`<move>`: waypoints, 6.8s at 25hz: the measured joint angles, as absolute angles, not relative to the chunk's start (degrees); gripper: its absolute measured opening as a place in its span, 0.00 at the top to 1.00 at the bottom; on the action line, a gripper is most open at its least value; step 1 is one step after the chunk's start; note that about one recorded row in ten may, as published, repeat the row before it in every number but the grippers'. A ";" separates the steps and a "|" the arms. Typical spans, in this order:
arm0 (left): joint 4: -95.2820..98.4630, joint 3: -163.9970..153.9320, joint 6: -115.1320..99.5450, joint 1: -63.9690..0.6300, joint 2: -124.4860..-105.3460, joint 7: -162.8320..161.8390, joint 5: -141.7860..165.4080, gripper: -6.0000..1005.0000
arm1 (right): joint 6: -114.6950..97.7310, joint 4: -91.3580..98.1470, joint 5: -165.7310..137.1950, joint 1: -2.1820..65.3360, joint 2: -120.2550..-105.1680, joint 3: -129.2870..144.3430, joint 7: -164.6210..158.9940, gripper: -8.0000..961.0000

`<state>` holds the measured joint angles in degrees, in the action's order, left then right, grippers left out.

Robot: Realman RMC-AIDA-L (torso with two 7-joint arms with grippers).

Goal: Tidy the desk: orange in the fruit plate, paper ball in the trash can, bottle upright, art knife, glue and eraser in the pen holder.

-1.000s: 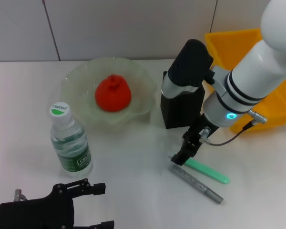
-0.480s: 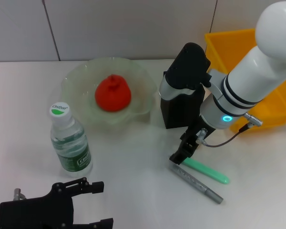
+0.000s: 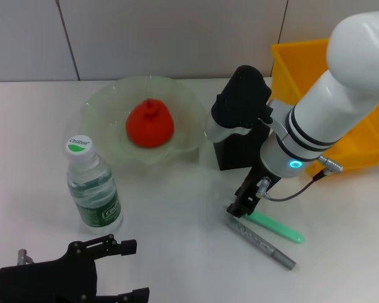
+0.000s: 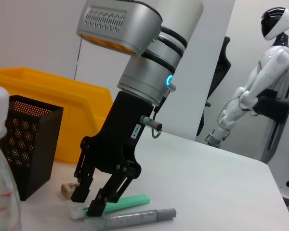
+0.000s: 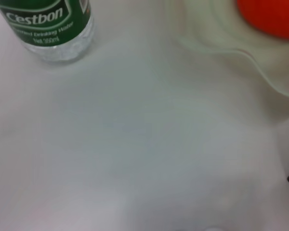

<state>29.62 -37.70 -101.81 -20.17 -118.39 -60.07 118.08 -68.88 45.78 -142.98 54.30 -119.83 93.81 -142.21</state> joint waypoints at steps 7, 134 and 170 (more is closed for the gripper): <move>28.96 -37.70 -101.37 -20.04 -118.33 -59.16 118.03 0.14 | -68.31 45.65 -142.90 54.40 -119.87 96.19 -143.80 0.61; 26.60 -36.83 -100.34 -22.02 -118.11 -56.38 116.98 0.14 | -79.69 55.85 -143.10 51.49 -119.82 95.28 -155.69 0.28; 26.23 -36.82 -99.93 -22.02 -118.21 -56.48 116.98 0.14 | -70.46 52.89 -155.12 50.93 -119.28 91.49 -156.09 0.48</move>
<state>26.23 -36.82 -99.93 -22.02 -118.21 -56.48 116.98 -70.46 52.89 -155.12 50.93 -119.28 91.49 -156.09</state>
